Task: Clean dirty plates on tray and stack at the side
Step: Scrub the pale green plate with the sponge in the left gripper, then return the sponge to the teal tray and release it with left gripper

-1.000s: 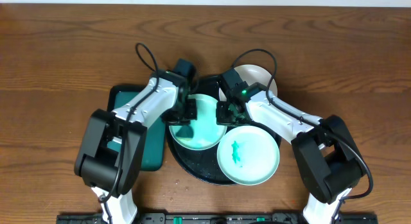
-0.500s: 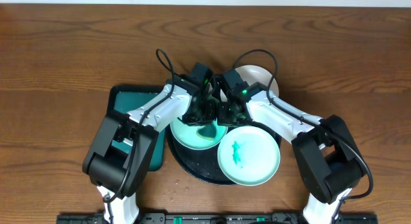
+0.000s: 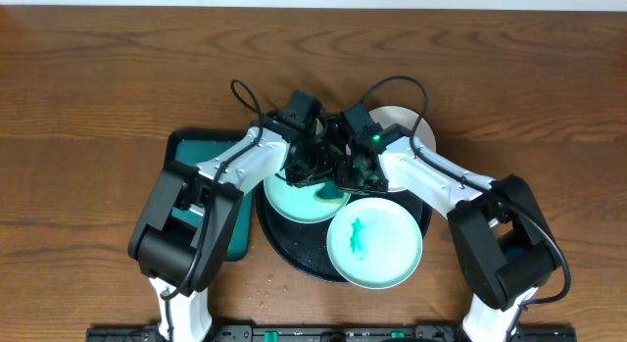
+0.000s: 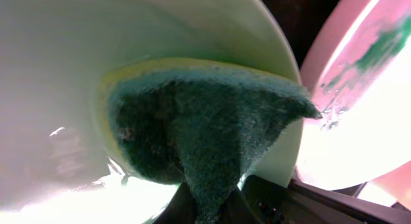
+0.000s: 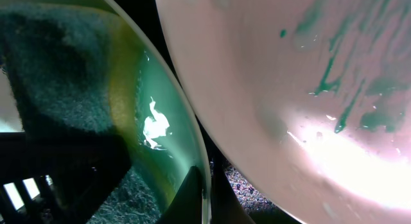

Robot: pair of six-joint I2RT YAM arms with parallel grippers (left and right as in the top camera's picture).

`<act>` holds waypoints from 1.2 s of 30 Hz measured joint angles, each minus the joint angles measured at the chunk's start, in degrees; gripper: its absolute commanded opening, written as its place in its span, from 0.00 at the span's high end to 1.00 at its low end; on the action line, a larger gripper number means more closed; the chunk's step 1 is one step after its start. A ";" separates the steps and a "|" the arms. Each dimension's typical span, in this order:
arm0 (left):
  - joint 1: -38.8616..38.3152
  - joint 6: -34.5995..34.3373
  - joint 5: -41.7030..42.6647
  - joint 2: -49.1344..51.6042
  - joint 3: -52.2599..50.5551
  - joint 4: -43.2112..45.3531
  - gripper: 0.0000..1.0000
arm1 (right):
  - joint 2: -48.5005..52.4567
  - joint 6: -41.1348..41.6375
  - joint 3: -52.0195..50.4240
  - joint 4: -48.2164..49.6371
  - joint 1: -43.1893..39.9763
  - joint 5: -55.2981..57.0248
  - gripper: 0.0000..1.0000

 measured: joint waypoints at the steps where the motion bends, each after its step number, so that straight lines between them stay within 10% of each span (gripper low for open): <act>1: -0.09 -0.07 -1.03 -0.11 0.28 -0.94 0.93 | 0.00 0.00 0.02 -0.02 0.00 0.02 0.99; 16: 0.26 2.71 -28.65 -5.51 0.42 -17.75 0.93 | 0.00 -0.57 0.09 0.66 0.09 -0.17 0.99; 36: 11.17 8.33 -34.42 -17.57 7.08 -38.95 0.93 | 0.02 -3.39 0.09 0.72 0.07 -0.44 0.99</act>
